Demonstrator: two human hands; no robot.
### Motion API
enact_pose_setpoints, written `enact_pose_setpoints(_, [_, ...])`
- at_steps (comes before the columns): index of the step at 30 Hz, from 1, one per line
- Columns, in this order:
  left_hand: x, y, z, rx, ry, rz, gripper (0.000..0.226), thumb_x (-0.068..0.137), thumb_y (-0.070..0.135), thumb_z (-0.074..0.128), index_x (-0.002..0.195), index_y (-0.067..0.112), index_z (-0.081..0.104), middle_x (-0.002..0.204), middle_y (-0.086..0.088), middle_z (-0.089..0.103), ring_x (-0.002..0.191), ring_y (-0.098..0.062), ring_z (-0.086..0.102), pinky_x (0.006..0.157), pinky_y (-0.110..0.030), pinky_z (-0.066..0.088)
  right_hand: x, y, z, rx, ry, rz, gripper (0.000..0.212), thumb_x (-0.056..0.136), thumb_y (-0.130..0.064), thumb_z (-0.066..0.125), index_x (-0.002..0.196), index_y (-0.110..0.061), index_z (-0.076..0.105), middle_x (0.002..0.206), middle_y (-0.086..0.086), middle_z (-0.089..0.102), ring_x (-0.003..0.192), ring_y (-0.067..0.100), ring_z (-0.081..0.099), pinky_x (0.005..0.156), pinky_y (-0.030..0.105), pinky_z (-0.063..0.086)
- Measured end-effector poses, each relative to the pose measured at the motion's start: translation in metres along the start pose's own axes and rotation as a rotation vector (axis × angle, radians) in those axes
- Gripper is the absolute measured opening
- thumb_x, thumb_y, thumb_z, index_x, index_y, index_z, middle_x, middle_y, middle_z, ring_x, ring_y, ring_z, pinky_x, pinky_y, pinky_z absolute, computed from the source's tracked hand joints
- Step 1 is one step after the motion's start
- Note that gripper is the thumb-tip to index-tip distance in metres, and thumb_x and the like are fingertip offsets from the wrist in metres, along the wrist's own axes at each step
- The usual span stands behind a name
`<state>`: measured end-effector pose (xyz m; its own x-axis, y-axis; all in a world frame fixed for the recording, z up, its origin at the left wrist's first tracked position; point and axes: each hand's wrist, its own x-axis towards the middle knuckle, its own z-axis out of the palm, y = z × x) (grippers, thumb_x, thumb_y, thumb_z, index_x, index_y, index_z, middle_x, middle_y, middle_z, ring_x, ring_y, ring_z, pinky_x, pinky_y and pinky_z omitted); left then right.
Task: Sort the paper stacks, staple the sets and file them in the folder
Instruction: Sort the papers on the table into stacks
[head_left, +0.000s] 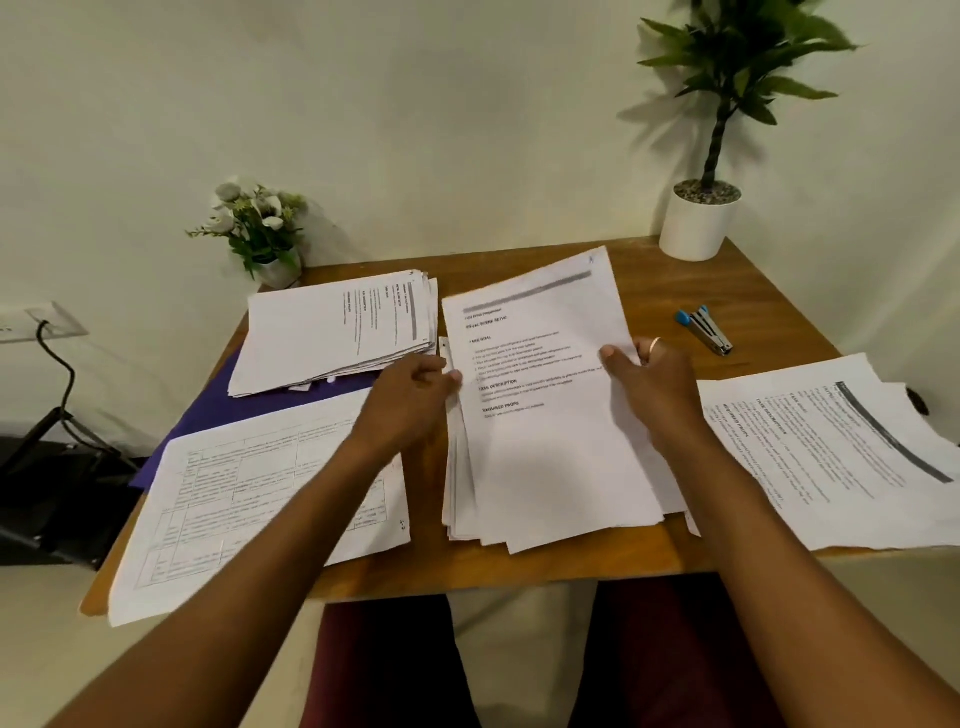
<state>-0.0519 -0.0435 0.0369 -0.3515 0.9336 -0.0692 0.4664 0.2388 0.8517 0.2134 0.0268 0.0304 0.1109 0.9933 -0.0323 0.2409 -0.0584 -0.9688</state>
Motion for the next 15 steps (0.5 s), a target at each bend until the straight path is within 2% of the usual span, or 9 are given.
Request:
enact_pose_setpoints(2, [-0.009, 0.003, 0.012, -0.077, -0.06, -0.022, 0.047, 0.092, 0.048, 0.07, 0.13, 0.025, 0.054, 0.104, 0.015, 0.065, 0.09, -0.003, 0.064, 0.067, -0.016, 0.048, -0.001, -0.001, -0.003, 0.098, 0.012, 0.038, 0.02, 0.098, -0.031, 0.067, 0.113, -0.017, 0.068, 0.1, -0.01, 0.071, 0.09, 0.006, 0.066, 0.068, 0.019, 0.048])
enact_pose_setpoints(4, [-0.014, 0.003, 0.019, -0.095, -0.099, -0.035, 0.059, 0.088, 0.055, 0.071, 0.136, 0.026, 0.051, 0.122, 0.012, 0.064, 0.103, -0.009, 0.064, 0.076, -0.023, 0.052, 0.0, 0.0, -0.002, 0.221, 0.033, 0.097, 0.016, 0.099, -0.029, 0.065, 0.111, -0.019, 0.067, 0.1, -0.012, 0.072, 0.092, 0.009, 0.069, 0.076, 0.024, 0.054])
enact_pose_setpoints(6, [-0.018, 0.003, 0.022, -0.121, -0.153, -0.07, 0.055, 0.088, 0.052, 0.071, 0.135, 0.027, 0.056, 0.131, 0.007, 0.063, 0.109, -0.016, 0.063, 0.088, -0.035, 0.053, 0.002, -0.001, 0.0, 0.289, 0.055, 0.143, 0.013, 0.1, -0.028, 0.063, 0.112, -0.023, 0.064, 0.103, -0.012, 0.071, 0.096, 0.012, 0.069, 0.084, 0.03, 0.056])
enact_pose_setpoints(8, [-0.024, 0.005, 0.021, -0.255, -0.219, -0.144, 0.044, 0.091, 0.043, 0.072, 0.129, 0.026, 0.059, 0.123, 0.005, 0.066, 0.105, -0.016, 0.064, 0.083, -0.033, 0.053, 0.003, 0.0, 0.003, 0.336, 0.065, 0.147, 0.01, 0.1, -0.024, 0.062, 0.11, -0.024, 0.062, 0.105, -0.011, 0.071, 0.098, 0.013, 0.069, 0.089, 0.033, 0.057])
enact_pose_setpoints(9, [-0.026, 0.006, 0.02, -0.313, -0.237, -0.172, 0.04, 0.091, 0.038, 0.073, 0.127, 0.026, 0.059, 0.118, 0.007, 0.066, 0.105, -0.017, 0.064, 0.081, -0.032, 0.053, 0.003, 0.002, 0.006, 0.367, 0.062, 0.145, 0.01, 0.1, -0.021, 0.061, 0.109, -0.024, 0.063, 0.105, -0.01, 0.071, 0.098, 0.013, 0.07, 0.09, 0.033, 0.057])
enact_pose_setpoints(11, [-0.025, 0.002, 0.015, -0.303, -0.217, -0.159, 0.038, 0.092, 0.033, 0.072, 0.128, 0.026, 0.06, 0.119, 0.006, 0.066, 0.11, -0.022, 0.064, 0.09, -0.04, 0.056, 0.001, 0.002, 0.009, 0.427, 0.033, 0.159, 0.014, 0.099, -0.014, 0.061, 0.11, -0.022, 0.063, 0.103, -0.009, 0.072, 0.095, 0.012, 0.071, 0.083, 0.03, 0.058])
enact_pose_setpoints(13, [-0.023, -0.001, 0.008, -0.198, -0.18, -0.14, 0.04, 0.093, 0.033, 0.072, 0.13, 0.026, 0.06, 0.125, 0.004, 0.065, 0.111, -0.023, 0.064, 0.096, -0.047, 0.056, 0.0, 0.002, 0.009, 0.524, -0.029, 0.187, 0.021, 0.094, -0.007, 0.068, 0.114, -0.016, 0.065, 0.102, -0.003, 0.076, 0.092, 0.016, 0.074, 0.072, 0.029, 0.059])
enact_pose_setpoints(15, [-0.022, -0.001, -0.002, -0.069, -0.188, -0.118, 0.039, 0.092, 0.033, 0.072, 0.129, 0.028, 0.061, 0.123, 0.006, 0.064, 0.107, -0.021, 0.064, 0.092, -0.044, 0.057, 0.001, 0.001, 0.004, 0.618, -0.072, 0.22, 0.036, 0.085, -0.007, 0.078, 0.118, -0.013, 0.066, 0.104, 0.002, 0.078, 0.094, 0.021, 0.075, 0.074, 0.034, 0.061])
